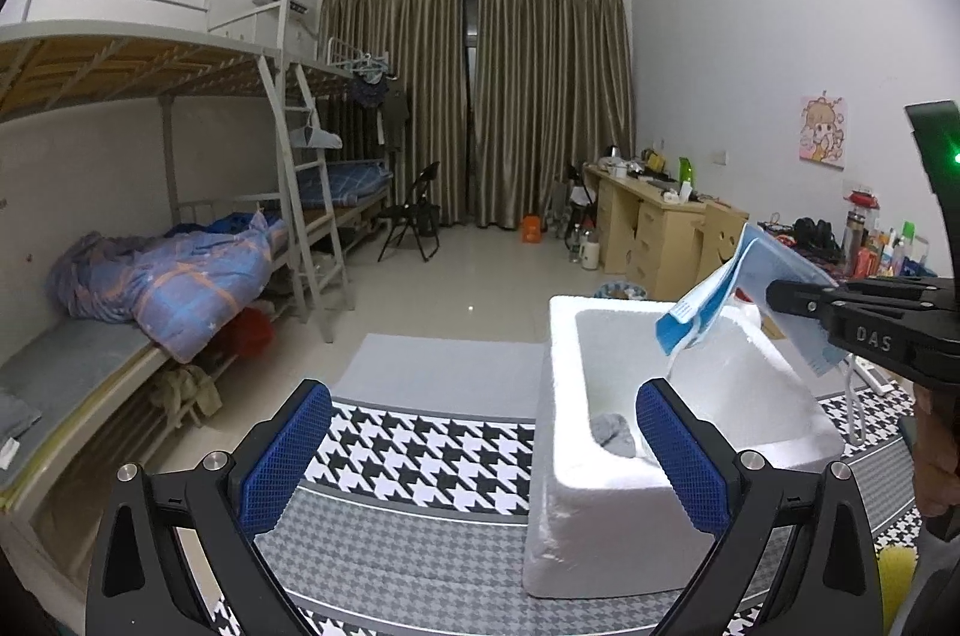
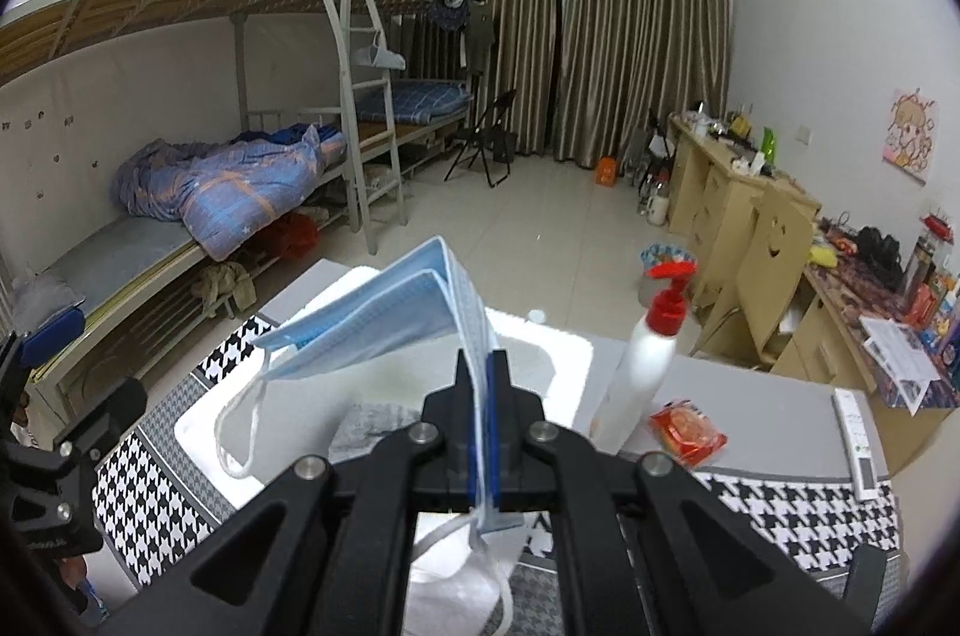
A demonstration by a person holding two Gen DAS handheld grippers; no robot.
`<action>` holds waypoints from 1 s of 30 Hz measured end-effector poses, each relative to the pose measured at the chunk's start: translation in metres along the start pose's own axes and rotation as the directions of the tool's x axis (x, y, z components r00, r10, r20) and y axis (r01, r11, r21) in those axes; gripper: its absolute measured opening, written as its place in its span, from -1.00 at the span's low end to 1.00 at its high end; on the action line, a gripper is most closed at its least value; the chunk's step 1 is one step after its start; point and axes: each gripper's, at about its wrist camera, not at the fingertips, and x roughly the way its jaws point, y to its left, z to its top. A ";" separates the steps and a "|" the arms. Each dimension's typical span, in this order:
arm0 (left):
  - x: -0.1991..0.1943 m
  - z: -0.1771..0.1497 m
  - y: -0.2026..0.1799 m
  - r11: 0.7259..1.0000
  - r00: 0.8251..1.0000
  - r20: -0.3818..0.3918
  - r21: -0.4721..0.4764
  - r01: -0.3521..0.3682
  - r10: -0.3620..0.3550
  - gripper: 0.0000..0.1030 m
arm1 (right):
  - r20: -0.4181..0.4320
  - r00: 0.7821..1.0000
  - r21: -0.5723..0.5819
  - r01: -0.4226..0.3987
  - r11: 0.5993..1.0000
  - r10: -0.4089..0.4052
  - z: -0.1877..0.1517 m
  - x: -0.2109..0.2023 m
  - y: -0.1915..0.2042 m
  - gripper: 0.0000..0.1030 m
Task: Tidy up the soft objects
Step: 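Lower the blue mask into the foam box and open the right gripper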
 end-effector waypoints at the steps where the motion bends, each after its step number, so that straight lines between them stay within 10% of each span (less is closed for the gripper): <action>1: 0.000 0.000 0.001 1.000 1.000 0.000 0.000 -0.003 0.003 0.98 | -0.007 1.000 -0.002 0.001 1.000 -0.001 0.001 0.002 0.001 -0.90; 9: 0.000 -0.003 0.007 1.000 1.000 -0.004 -0.002 -0.025 0.025 0.98 | -0.076 0.997 -0.032 0.021 0.999 -0.023 0.000 0.026 0.009 -0.88; 20: -0.002 -0.006 0.010 0.999 0.999 -0.004 0.002 -0.043 0.043 0.98 | -0.088 0.996 -0.061 -0.025 0.998 0.020 -0.007 0.021 0.018 0.28; 30: -0.014 -0.007 0.004 0.999 1.000 0.012 0.018 -0.026 0.026 0.98 | -0.078 0.995 -0.076 -0.065 0.995 0.059 -0.016 -0.005 0.013 0.44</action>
